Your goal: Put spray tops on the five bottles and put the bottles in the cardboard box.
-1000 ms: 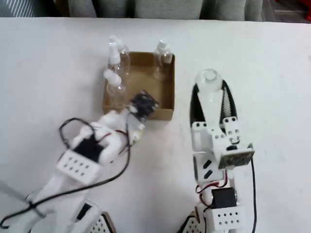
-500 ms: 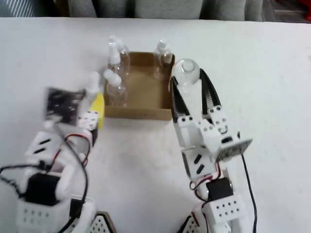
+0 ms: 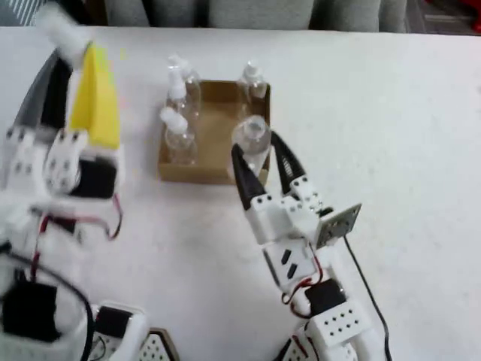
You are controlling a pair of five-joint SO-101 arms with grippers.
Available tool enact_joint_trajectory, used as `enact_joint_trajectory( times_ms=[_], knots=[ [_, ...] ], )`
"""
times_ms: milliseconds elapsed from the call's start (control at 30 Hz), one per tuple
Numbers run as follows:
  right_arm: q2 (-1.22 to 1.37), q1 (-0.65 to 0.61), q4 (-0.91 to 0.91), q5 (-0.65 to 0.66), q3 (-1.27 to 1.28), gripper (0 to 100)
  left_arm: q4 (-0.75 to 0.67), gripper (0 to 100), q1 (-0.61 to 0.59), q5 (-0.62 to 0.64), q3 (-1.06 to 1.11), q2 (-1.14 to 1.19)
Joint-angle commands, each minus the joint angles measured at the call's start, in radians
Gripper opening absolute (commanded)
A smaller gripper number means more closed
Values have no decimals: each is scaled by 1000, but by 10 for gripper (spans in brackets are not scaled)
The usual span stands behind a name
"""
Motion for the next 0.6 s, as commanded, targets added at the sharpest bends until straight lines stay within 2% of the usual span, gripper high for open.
enact_joint_trajectory(
  times_ms=[0, 133, 233, 333, 500, 567],
  knots=[
    [-68, -16, -19, -6, 29, 17, -44, 22, 122, 15, -244, 246],
    [-131, -18, 70, -12, 41, 17, -44, 22, 257, 15, -365, 375],
    [-183, -50, 173, -14, 41, 17, -52, 22, 331, 9, -371, 420],
    [-252, -64, 229, -14, 41, 17, -68, 21, 348, 14, -344, 450],
    [-357, -62, 348, -15, 40, 17, -210, 21, 383, 8, -207, 437],
    [-383, -62, 377, -15, 38, 17, -227, 21, 381, 8, -173, 423]
  ],
)
